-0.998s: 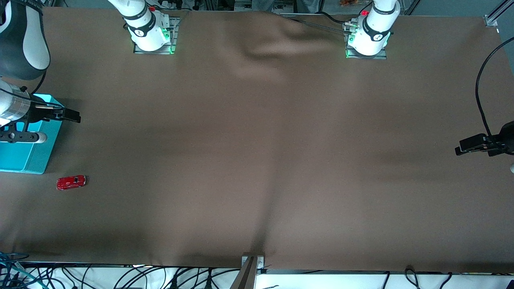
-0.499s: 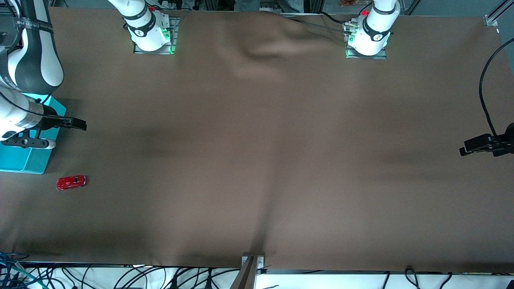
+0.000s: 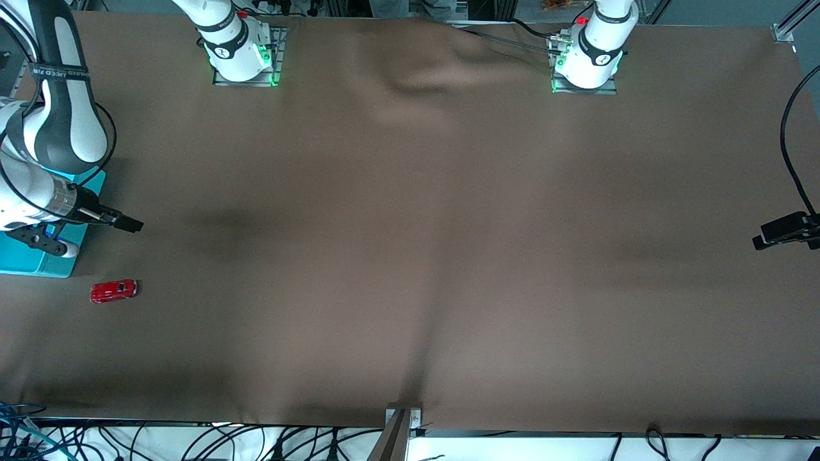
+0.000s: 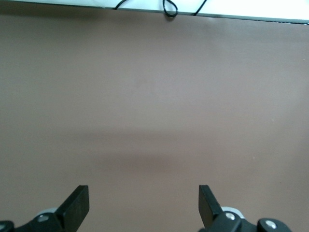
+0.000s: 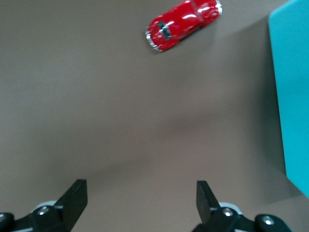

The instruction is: Wind red beetle toy and store in blue box

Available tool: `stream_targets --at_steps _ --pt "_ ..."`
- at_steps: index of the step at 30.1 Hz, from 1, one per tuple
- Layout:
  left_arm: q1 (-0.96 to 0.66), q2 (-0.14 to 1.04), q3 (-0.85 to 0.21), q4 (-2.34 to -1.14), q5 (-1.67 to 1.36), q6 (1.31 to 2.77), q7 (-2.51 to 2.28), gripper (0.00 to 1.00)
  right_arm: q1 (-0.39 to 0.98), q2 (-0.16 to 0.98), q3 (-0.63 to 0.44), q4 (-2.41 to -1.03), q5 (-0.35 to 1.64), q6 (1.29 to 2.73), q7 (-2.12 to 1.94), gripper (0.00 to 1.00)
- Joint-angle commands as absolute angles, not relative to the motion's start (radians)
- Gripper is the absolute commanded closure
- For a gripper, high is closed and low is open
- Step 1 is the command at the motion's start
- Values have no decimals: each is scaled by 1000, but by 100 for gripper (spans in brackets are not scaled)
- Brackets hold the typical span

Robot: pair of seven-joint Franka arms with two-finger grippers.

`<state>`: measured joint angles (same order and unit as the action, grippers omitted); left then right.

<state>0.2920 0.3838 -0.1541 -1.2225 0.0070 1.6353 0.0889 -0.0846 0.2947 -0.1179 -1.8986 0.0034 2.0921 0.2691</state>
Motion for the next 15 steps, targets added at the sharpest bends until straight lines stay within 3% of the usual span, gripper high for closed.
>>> stream_targets --at_steps 1,10,15 --pt "218 382 -56 -1203 9 1600 101 0 -89 340 -121 -1869 20 2143 460 0" --pt "46 361 185 -1210 -97 1589 110 0 -92 426 -132 -1770 14 2143 636 0" --pt "-3 353 230 -1216 -100 1586 112 0 -109 488 -133 -1706 -1 2144 757 0"
